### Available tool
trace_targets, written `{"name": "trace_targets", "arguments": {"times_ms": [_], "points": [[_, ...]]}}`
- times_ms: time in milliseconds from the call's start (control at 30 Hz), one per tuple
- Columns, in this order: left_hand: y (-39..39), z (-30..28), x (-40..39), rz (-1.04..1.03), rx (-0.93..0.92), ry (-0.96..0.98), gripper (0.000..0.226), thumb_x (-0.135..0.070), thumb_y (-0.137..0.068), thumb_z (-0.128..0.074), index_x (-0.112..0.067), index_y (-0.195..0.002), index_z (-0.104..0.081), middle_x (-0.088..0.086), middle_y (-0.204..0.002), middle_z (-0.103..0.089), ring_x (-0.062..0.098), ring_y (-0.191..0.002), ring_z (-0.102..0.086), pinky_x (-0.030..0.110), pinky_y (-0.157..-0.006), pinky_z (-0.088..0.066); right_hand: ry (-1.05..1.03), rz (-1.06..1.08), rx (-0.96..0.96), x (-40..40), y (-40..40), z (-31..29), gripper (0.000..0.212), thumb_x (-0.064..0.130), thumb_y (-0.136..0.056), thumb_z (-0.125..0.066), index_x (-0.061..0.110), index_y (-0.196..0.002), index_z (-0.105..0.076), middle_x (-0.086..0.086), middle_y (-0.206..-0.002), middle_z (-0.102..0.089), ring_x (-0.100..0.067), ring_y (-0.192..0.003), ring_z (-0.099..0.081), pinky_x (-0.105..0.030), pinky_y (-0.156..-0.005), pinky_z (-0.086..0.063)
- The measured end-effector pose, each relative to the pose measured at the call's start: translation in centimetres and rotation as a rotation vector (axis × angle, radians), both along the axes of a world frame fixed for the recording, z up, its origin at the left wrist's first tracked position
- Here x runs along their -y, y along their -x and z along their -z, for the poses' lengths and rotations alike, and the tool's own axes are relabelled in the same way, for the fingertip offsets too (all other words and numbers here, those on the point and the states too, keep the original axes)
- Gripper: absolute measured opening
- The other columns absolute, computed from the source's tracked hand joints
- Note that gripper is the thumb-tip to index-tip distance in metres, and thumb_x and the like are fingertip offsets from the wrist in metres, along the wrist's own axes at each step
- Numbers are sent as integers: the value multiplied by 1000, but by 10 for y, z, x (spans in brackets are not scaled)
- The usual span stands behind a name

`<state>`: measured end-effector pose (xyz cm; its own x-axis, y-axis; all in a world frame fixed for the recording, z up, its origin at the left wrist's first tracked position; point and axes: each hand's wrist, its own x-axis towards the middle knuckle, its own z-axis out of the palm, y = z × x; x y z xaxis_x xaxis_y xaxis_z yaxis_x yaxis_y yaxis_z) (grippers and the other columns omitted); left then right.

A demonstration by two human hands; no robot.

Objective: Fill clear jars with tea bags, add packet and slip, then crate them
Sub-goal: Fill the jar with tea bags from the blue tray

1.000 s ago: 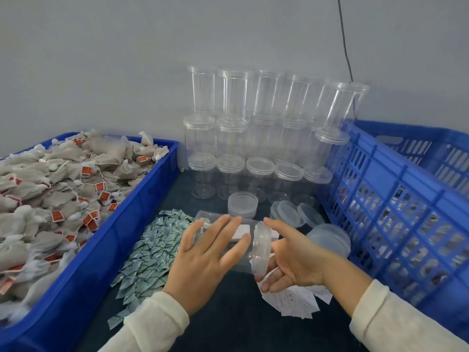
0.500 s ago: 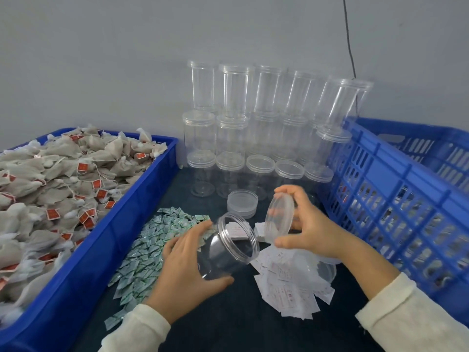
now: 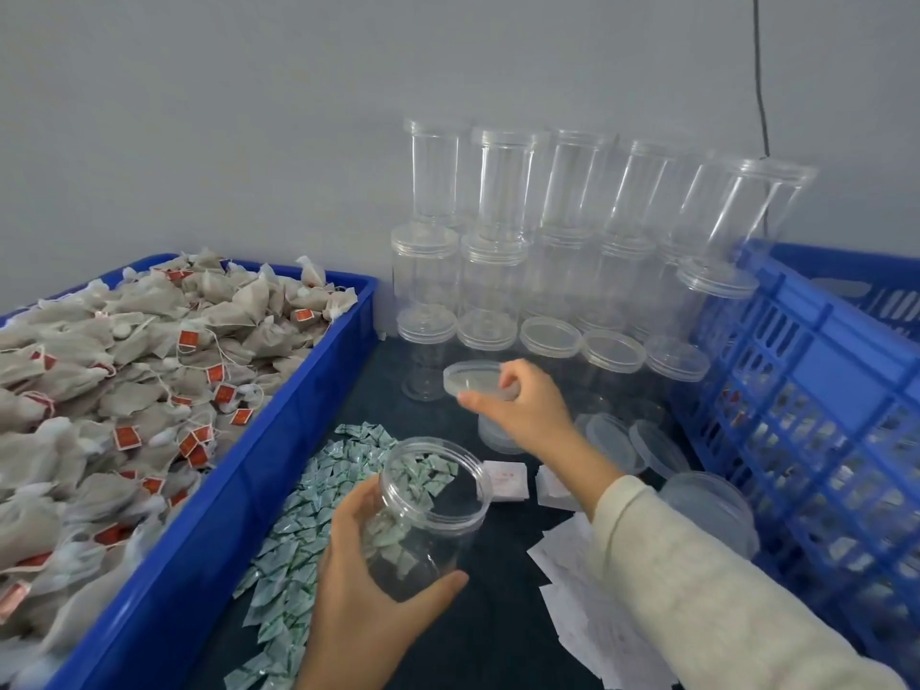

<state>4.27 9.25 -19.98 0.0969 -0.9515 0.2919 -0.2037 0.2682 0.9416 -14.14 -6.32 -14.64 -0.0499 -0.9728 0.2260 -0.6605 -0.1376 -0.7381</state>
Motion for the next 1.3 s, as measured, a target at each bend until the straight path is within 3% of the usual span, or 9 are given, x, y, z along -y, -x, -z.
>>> {"name": "trace_targets", "arguments": {"times_ms": [100,200,267,400,533,867,1033,1233,1300], "points": [[-4,5,2,-10,-55,-8,102,-45,-31,-87,-55,-120,-38,-36,-122,-50,-13,-112,-50,19,-90,-41,-21,8,-415,22,-27,19,51,76,-65,-63,27,-68,-49,9,-97,-55,-19,-103,-49,-36,-83,-34],[-9,10,5,-29,-81,-29,106,-45,-27,-87,-42,-122,-40,-29,-121,-54,-13,-111,-50,19,-91,-41,-148,-24,-677,41,-42,37,68,83,-68,-50,23,-98,-66,-1,-124,-55,-27,-121,-40,-43,-97,-26],[-11,11,7,-39,-86,-39,107,-45,-26,-87,-38,-123,-40,-24,-124,-55,-15,-111,-50,14,-87,-40,-177,-14,-795,48,-47,45,81,84,-70,-44,20,-118,-63,-6,-130,-53,-29,-124,-37,-47,-100,-21],[-13,14,8,-42,-107,-67,112,-43,-25,-88,-32,-126,-41,-19,-124,-56,-15,-110,-52,15,-87,-40,-201,25,-883,57,-52,52,84,78,-76,-40,16,-131,-53,-11,-137,-49,-32,-130,-32,-54,-107,-10],[-11,16,8,-53,-117,-85,113,-43,-24,-88,-34,-127,-41,-23,-123,-57,-14,-109,-52,19,-89,-41,-247,-1,-910,57,-55,56,81,74,-81,-42,14,-135,-49,-13,-142,-43,-33,-135,-26,-55,-111,-5],[-10,11,2,-37,-111,-68,109,-47,-26,-88,-39,-124,-40,-41,-119,-51,-17,-112,-49,13,-87,-39,-265,-43,-925,49,-54,49,65,65,-90,-32,21,-133,-52,-11,-144,-42,-30,-140,-23,-59,-111,4],[-16,1,-3,-41,-96,-22,108,-46,-31,-89,-36,-127,-40,-37,-123,-50,-12,-114,-51,20,-92,-43,-120,-43,-888,37,-57,29,52,56,-94,-37,22,-131,-52,-8,-137,-48,-29,-131,-36,-55,-113,-3],[-41,-46,-5,-131,-34,108,95,-66,-34,-84,-65,-114,-32,-36,-126,-49,-10,-112,-55,15,-89,-47,87,-181,-659,25,-83,-24,43,51,-94,-45,27,-128,-54,0,-131,-56,-22,-123,-48,-45,-110,-14],[-55,-63,-2,-192,-37,150,96,-68,-40,-84,-56,-120,-32,-38,-123,-51,-9,-109,-58,14,-88,-48,122,-248,-612,24,-96,-38,41,49,-95,-47,26,-128,-55,1,-133,-56,-20,-123,-49,-46,-109,-18]]}}
